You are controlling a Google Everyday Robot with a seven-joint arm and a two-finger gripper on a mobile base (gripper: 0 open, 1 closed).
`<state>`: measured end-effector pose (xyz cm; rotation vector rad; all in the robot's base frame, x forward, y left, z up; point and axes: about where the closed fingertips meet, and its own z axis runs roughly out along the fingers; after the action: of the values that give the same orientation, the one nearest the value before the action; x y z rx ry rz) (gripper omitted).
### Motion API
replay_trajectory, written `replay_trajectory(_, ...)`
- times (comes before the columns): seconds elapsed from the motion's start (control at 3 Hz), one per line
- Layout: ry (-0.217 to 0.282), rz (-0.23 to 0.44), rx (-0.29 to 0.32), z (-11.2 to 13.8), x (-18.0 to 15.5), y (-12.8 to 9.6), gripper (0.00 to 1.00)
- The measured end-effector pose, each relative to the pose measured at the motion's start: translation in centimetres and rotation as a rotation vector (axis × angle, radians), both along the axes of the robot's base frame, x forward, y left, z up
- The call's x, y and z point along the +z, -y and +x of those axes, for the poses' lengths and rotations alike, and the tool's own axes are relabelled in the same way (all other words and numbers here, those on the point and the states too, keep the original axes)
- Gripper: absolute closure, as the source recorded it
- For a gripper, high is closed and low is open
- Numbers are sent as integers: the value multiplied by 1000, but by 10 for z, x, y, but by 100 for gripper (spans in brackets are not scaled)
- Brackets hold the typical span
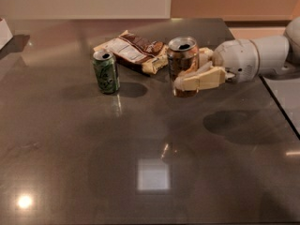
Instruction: Place orange can upright
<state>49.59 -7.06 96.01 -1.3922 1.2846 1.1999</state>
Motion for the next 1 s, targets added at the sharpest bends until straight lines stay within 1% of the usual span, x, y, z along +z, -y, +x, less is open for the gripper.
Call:
replay_trajectory(0.33,-43,96,-28,5,-9,15,100)
replay_trajectory(0.67,-67,137,-46,7,-23,22,100)
replay_trajectory(1.0,-64,152,-50,8,-36,19,100)
